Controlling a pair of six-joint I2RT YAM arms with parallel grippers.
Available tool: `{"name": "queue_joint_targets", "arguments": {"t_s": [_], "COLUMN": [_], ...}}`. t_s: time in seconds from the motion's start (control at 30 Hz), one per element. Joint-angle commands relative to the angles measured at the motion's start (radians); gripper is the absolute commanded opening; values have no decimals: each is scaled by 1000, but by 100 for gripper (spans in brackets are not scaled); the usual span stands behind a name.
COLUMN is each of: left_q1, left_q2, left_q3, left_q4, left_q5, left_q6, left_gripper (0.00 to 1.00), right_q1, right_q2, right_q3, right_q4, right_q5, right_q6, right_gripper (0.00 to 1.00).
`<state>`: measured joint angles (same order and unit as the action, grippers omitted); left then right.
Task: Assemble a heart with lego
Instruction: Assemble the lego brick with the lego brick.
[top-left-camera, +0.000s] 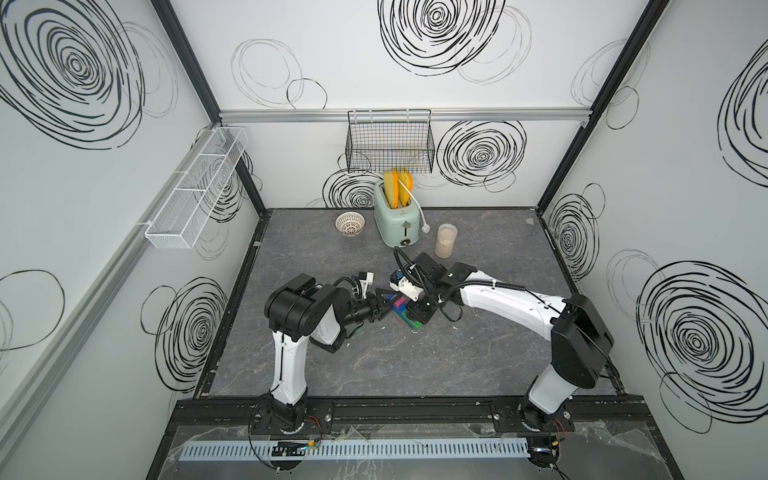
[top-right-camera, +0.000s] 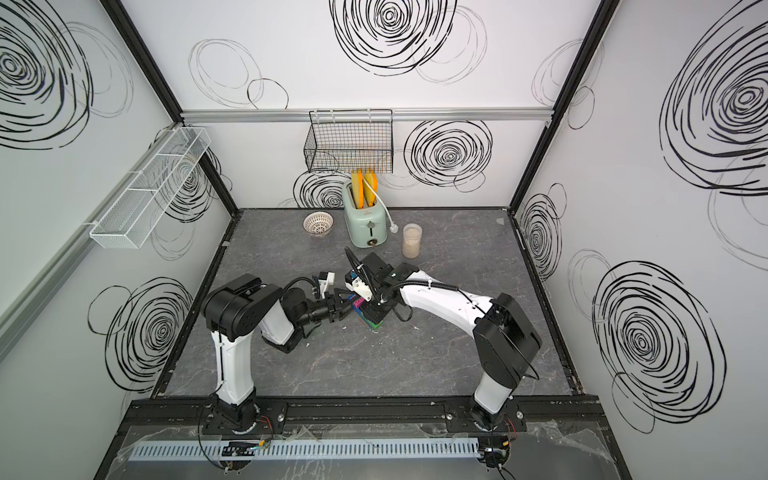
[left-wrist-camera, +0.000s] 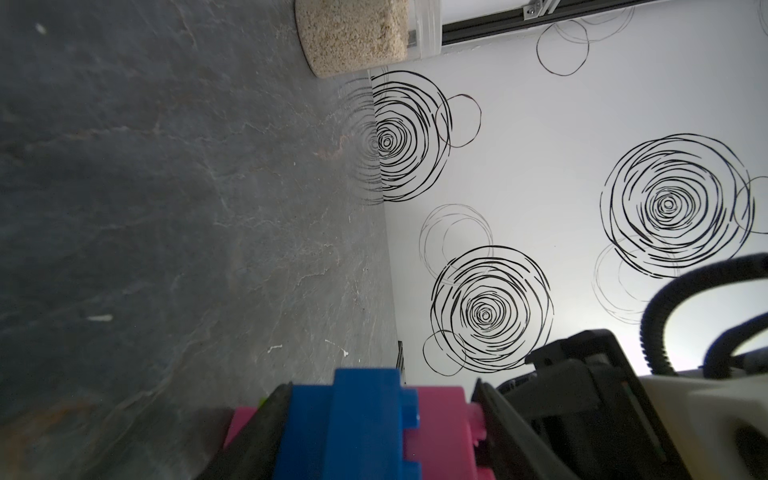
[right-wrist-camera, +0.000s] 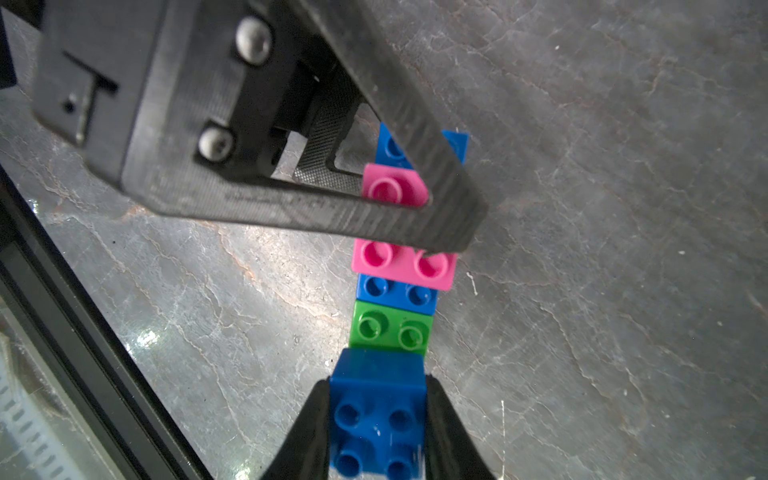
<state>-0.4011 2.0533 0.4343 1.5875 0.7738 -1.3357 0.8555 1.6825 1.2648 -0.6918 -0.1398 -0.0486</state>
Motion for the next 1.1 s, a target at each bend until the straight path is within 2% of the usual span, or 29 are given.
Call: {"name": "queue_joint_targets", "arguments": {"t_s": [0.0, 0.5, 0.73, 1.07], "left_q1": [6, 7, 8, 11], "left_q2": [1, 3, -2, -4], "left_q3": [3, 2, 1, -2], "left_q4": [227, 229, 228, 228], "left_q5": [13, 12, 6, 4], "left_q6": [1, -1, -3, -4], "left_gripper": [58, 58, 58, 58], "right_q1": [7, -38, -30, 48], "right_q2": [51, 33, 1, -68], "right_q3": [-7, -115, -144, -227], "right_q4": [-22, 71, 97, 164], "right_q5": [4, -126, -96, 44], "right_q6": [-19, -16, 122, 277], "right_gripper": [24, 23, 23, 22]}}
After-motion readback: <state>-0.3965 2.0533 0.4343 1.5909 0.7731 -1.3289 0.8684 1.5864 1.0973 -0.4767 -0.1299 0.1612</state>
